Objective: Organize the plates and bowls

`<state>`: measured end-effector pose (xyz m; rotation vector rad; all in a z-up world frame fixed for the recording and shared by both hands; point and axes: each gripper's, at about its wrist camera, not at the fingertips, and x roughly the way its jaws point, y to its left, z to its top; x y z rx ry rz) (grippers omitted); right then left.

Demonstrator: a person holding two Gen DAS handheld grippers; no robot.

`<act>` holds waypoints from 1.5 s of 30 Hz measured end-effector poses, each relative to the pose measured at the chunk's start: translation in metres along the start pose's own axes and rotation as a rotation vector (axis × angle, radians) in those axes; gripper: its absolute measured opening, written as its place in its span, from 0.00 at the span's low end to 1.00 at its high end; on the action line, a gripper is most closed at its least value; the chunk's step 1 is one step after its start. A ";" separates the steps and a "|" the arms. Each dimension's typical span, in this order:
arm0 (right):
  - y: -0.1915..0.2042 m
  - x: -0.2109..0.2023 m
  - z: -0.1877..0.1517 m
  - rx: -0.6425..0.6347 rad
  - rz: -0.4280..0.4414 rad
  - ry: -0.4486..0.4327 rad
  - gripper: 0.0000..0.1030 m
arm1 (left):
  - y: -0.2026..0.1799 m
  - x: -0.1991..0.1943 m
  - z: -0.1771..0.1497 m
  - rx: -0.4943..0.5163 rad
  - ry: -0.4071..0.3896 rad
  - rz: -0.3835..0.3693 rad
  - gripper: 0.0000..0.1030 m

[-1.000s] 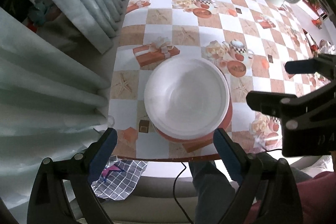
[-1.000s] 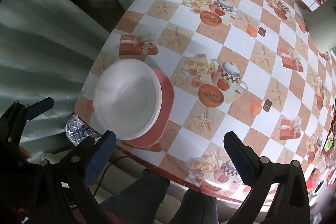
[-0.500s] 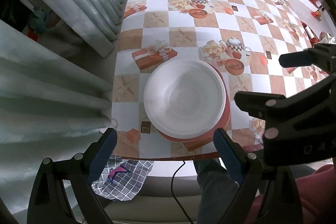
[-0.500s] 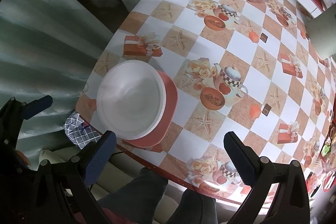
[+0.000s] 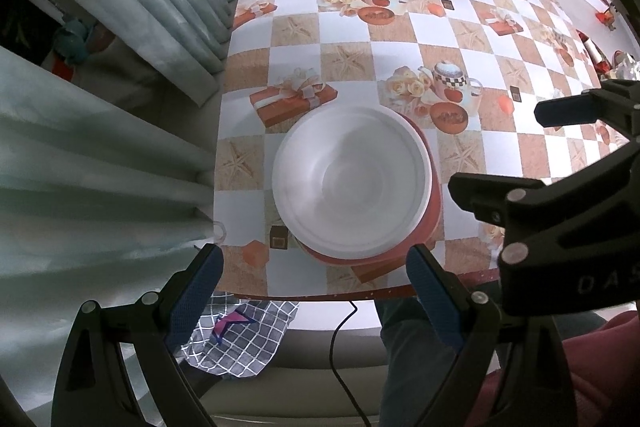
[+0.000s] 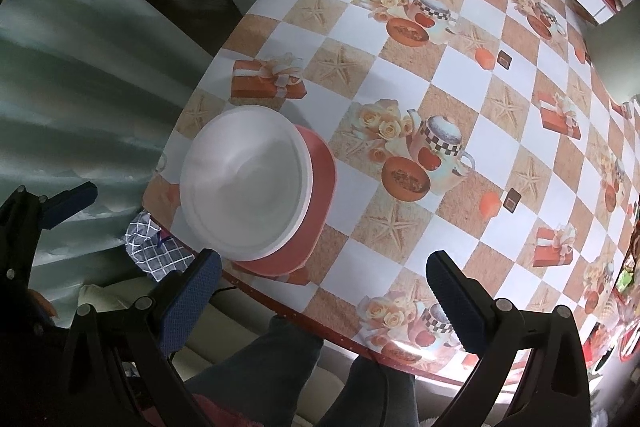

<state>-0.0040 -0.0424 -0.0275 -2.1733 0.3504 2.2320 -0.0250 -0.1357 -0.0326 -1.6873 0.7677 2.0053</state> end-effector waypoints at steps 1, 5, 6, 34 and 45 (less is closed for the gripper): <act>0.000 0.000 0.000 -0.001 0.004 0.001 1.00 | 0.000 0.000 0.000 0.001 0.002 0.004 0.92; 0.000 0.002 0.000 0.004 0.017 0.004 1.00 | 0.000 0.000 0.001 0.003 0.012 0.016 0.92; 0.000 0.002 0.000 0.003 0.018 0.003 1.00 | -0.001 0.000 0.002 0.004 0.015 0.019 0.92; -0.019 -0.001 0.001 -0.034 0.043 0.018 1.00 | -0.025 -0.005 0.011 0.012 0.038 0.069 0.92; -0.024 0.004 0.002 -0.048 0.055 0.038 1.00 | -0.027 -0.007 0.016 -0.005 0.015 0.064 0.92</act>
